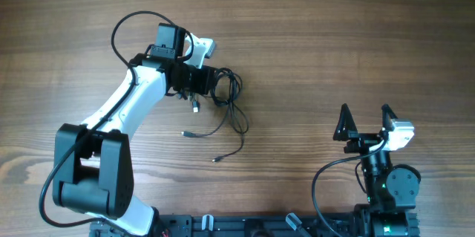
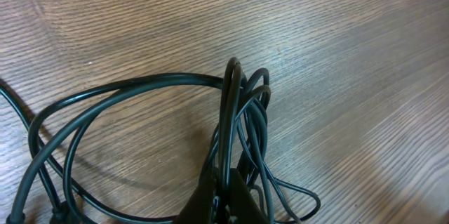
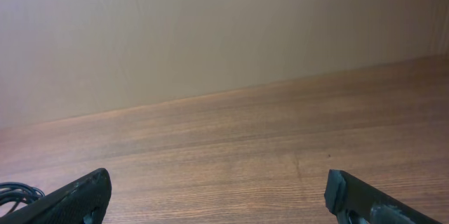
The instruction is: Untangle cables
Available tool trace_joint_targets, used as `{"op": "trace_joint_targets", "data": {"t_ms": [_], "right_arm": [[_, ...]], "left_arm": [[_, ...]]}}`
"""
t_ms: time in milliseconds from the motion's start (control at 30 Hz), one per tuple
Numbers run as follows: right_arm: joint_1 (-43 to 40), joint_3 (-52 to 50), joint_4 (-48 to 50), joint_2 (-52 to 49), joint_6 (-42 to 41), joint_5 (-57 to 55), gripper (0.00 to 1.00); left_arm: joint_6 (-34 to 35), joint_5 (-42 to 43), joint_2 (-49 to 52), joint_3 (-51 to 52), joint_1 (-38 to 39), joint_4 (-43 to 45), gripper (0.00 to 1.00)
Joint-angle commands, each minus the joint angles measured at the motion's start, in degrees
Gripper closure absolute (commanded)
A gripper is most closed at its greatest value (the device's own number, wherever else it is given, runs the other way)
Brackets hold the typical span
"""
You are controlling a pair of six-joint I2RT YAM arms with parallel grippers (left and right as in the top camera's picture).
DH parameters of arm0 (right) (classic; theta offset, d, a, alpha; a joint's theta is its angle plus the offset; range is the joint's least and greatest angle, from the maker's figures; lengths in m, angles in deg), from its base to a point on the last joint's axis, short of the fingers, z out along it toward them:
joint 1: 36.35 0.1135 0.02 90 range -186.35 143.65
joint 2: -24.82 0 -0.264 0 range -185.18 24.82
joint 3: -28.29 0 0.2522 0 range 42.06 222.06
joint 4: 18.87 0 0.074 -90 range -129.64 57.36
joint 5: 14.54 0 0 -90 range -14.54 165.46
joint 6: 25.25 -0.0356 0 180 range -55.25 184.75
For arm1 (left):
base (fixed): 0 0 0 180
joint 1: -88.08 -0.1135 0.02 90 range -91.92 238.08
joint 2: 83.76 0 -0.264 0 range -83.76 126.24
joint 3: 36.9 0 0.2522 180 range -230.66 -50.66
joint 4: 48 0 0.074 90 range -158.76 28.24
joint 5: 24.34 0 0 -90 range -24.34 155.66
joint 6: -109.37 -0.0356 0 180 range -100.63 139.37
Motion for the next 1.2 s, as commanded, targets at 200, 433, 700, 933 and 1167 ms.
{"op": "trace_joint_targets", "data": {"t_ms": [200, 433, 700, 933, 1167], "right_arm": [[0.28, -0.07, 0.15, 0.15, -0.48, 0.09, 0.00], [0.28, -0.07, 0.15, 0.15, -0.48, 0.09, 0.00], [0.28, -0.07, 0.15, 0.15, -0.50, 0.09, 0.00], [0.28, -0.07, 0.15, 0.15, -0.48, 0.09, 0.00], [0.28, -0.07, 0.15, 0.15, -0.48, 0.09, 0.00]], "left_arm": [[-1.31, -0.66, 0.83, 0.35, 0.09, 0.74, 0.96], [-1.29, -0.63, 0.83, 0.35, 0.09, 0.96, 0.96], [-0.85, -0.59, 0.83, 0.35, 0.09, 0.96, 0.94], [-0.85, -0.59, 0.83, 0.37, 0.09, 0.98, 0.94], [0.24, -0.61, 0.83, 0.37, 0.09, 1.38, 0.93]]}}
